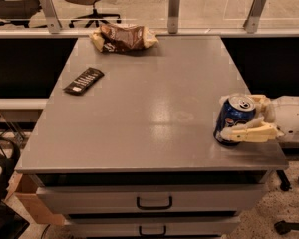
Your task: Move pepsi can near brown chip bag
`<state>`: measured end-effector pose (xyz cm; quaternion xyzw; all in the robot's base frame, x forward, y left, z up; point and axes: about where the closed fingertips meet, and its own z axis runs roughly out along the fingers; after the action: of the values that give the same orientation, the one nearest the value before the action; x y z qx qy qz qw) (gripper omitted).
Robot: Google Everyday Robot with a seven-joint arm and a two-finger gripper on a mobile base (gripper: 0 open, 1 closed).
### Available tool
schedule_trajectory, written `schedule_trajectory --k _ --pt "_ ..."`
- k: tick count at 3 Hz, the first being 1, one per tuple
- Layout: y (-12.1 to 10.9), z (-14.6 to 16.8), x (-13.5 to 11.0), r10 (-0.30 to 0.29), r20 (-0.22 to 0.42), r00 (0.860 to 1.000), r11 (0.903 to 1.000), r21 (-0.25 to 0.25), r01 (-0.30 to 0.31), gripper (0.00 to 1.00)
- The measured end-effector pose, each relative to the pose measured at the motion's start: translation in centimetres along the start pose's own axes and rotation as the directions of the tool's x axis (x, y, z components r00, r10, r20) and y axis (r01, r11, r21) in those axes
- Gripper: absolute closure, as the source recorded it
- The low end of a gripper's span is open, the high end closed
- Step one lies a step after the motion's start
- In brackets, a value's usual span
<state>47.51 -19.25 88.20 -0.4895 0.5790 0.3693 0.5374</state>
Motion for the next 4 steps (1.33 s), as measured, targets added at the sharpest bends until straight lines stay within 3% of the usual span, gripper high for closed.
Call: schedule_trajectory --k 2,3,4 --pt "0.1 0.5 -0.2 -0.002 0.002 1.0 1.0 -0.008 0.002 0.84" --pt "0.1 0.7 -0.2 -0.003 0.003 1.0 0.9999 -0.013 0.003 1.0" --pt "-1.0 1.3 -2.1 -0.019 0.011 1.0 0.9985 -0.052 0.019 1.0"
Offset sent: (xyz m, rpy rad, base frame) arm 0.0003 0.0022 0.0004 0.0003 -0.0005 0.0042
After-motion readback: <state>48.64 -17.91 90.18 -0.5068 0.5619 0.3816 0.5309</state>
